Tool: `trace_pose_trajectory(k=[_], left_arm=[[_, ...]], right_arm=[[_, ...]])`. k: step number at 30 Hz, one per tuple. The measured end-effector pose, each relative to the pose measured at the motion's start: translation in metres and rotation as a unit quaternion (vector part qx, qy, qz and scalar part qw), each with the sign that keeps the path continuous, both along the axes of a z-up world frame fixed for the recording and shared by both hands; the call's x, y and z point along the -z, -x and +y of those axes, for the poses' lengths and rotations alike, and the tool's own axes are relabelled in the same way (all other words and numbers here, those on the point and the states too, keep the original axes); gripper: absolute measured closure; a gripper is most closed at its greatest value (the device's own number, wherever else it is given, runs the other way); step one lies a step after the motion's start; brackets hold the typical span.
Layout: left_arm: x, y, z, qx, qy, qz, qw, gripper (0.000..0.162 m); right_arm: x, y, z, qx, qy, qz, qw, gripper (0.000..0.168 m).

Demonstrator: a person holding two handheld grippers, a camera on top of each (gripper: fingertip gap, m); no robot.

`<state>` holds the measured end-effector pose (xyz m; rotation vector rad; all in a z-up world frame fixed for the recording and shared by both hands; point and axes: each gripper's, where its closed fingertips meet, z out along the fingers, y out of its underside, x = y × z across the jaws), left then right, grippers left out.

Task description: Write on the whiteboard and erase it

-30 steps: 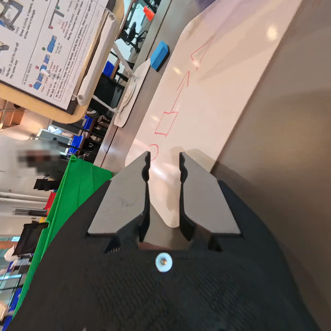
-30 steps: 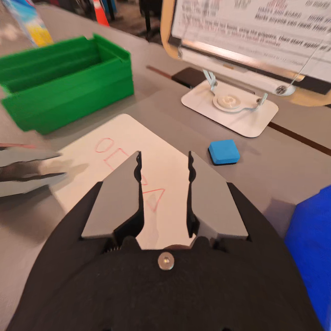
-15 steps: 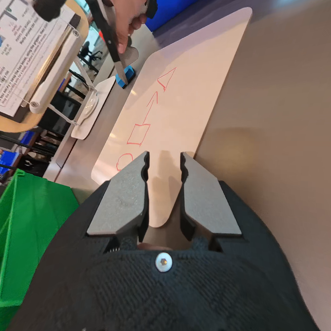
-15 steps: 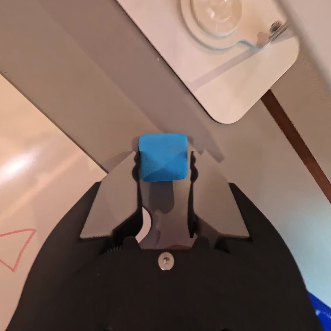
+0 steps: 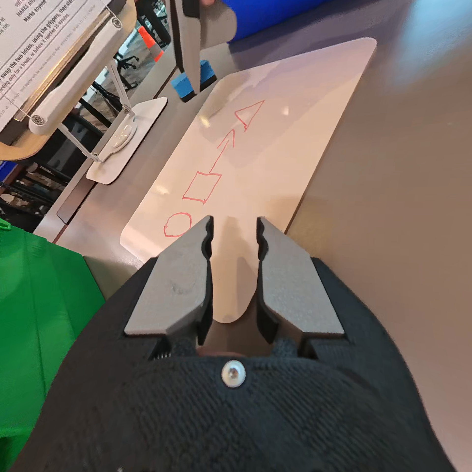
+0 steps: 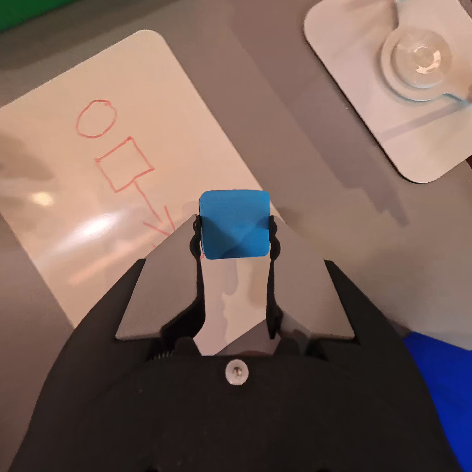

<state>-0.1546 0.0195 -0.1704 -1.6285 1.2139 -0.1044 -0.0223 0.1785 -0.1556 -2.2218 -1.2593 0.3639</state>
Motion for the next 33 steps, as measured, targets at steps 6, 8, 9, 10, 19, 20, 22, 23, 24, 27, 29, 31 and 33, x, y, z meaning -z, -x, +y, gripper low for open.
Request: trace_pose_trajectory(k=[6, 8, 9, 10, 19, 20, 22, 23, 24, 27, 29, 31, 33], left_arm=[[0.004, 0.0, 0.001, -0.009, -0.025, 0.03, 0.999, 0.132], [0.004, 0.0, 0.001, -0.009, -0.019, 0.026, 0.999, 0.132], [0.004, 0.0, 0.001, -0.008, -0.016, 0.023, 1.0, 0.132], [0.003, 0.0, 0.001, -0.008, -0.015, 0.021, 1.0, 0.132], [0.01, 0.007, 0.012, -0.044, 0.016, 0.029, 0.998, 0.146], [0.012, 0.009, 0.015, -0.056, 0.026, 0.028, 0.998, 0.161], [0.025, 0.011, 0.013, -0.052, 0.071, 0.049, 0.995, 0.162], [0.029, 0.012, 0.013, -0.054, 0.08, 0.057, 0.994, 0.162], [0.028, 0.011, 0.013, -0.053, 0.084, 0.053, 0.994, 0.162], [0.029, 0.012, 0.014, -0.052, 0.104, 0.041, 0.992, 0.162], [0.029, 0.012, 0.014, -0.052, 0.113, 0.035, 0.992, 0.162], [0.029, 0.012, 0.014, -0.053, 0.121, 0.03, 0.991, 0.162], [0.029, 0.013, 0.014, -0.055, 0.125, 0.027, 0.99, 0.162]], right_arm=[[0.015, -0.007, -0.033, -0.017, -0.011, -0.061, 0.998, 0.118], [0.027, -0.013, -0.037, -0.008, -0.001, -0.078, 0.997, 0.117], [0.033, -0.016, -0.04, -0.004, 0.008, -0.087, 0.996, 0.117], [0.038, -0.019, -0.042, -0.001, 0.016, -0.095, 0.995, 0.116], [0.04, -0.016, -0.044, -0.008, 0.024, -0.083, 0.996, 0.118], [0.041, -0.016, -0.043, -0.009, 0.026, -0.083, 0.996, 0.118], [0.041, -0.015, -0.043, -0.007, 0.03, -0.078, 0.996, 0.119], [0.041, -0.014, -0.044, -0.005, 0.034, -0.074, 0.997, 0.119], [0.04, -0.009, -0.047, -0.01, 0.04, -0.061, 0.997, 0.119], [0.04, 0.002, -0.058, -0.03, 0.042, -0.052, 0.997, 0.119], [0.04, -0.015, -0.039, 0.015, -0.005, -0.106, 0.994, 0.119], [0.039, -0.029, -0.027, 0.059, -0.019, -0.141, 0.988, 0.119], [0.041, 0.006, -0.058, -0.015, 0.026, -0.086, 0.996, 0.119]])
